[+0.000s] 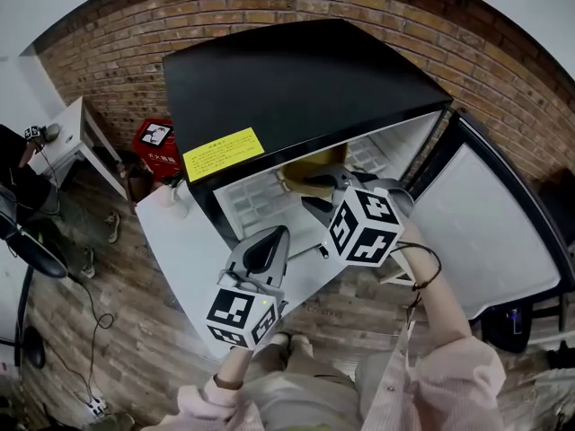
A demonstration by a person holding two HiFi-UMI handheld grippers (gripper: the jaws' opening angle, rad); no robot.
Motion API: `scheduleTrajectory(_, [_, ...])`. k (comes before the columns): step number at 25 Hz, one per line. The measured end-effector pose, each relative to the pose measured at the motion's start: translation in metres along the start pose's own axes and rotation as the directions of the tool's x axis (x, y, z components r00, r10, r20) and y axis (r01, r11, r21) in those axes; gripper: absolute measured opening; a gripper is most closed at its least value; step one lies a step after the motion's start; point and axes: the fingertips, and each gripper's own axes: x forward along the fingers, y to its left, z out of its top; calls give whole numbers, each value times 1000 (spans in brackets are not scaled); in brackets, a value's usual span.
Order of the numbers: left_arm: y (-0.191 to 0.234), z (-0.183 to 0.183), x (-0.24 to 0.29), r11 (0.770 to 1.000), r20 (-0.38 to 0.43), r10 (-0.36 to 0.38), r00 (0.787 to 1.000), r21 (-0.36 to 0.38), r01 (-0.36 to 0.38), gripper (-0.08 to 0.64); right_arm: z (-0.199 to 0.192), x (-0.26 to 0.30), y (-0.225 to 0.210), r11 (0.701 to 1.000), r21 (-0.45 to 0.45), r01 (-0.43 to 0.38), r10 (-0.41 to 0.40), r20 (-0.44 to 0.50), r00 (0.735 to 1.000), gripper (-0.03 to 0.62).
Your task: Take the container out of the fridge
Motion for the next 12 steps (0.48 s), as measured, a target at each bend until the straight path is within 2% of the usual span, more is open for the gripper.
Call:
scheduleTrajectory(6, [4, 0, -1, 1000, 3, 2, 1000, -6, -2, -9, -1, 6, 4, 999, -19, -28, 27, -31, 999, 125])
scheduleTrajectory(9, [3, 1, -1, 1000, 4, 0, 1000, -5, 0, -9, -2, 6, 0, 999, -40, -2, 0, -39, 999, 51])
scheduleTrajectory(12, [2, 1, -2, 1000, 5, -1, 1000, -5, 1, -9, -3, 5, 0, 999, -39, -7, 5, -40, 999, 48])
